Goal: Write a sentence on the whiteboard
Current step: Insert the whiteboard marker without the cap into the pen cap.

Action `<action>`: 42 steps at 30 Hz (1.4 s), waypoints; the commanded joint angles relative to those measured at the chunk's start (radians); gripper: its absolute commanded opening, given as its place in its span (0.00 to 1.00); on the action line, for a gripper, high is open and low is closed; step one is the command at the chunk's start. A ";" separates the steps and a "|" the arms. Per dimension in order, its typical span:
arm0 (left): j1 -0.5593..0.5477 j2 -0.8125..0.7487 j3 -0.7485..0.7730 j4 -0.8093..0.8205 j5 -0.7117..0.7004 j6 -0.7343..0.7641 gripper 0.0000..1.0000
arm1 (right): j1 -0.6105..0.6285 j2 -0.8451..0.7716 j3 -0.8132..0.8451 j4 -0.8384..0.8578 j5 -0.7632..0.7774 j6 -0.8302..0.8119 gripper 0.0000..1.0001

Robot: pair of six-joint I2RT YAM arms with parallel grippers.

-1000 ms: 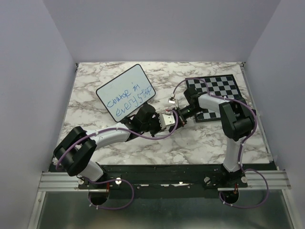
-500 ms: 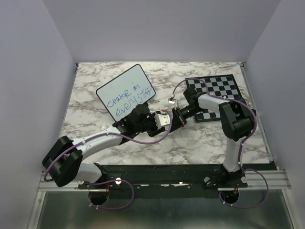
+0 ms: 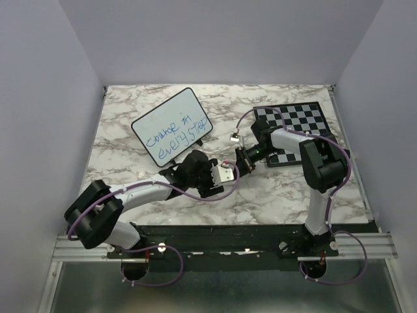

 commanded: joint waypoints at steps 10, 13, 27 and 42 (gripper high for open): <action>-0.028 0.215 0.196 -0.127 -0.049 0.048 0.52 | 0.003 -0.008 0.024 -0.019 -0.055 -0.013 0.00; -0.031 0.236 0.224 -0.161 -0.044 0.046 0.41 | 0.003 -0.008 0.024 -0.021 -0.058 -0.014 0.01; -0.062 0.255 0.355 -0.092 0.107 -0.064 0.00 | 0.028 -0.003 0.022 -0.019 -0.058 -0.005 0.00; -0.088 0.265 0.475 0.148 0.183 -0.202 0.00 | 0.052 -0.011 0.024 -0.014 -0.050 0.004 0.01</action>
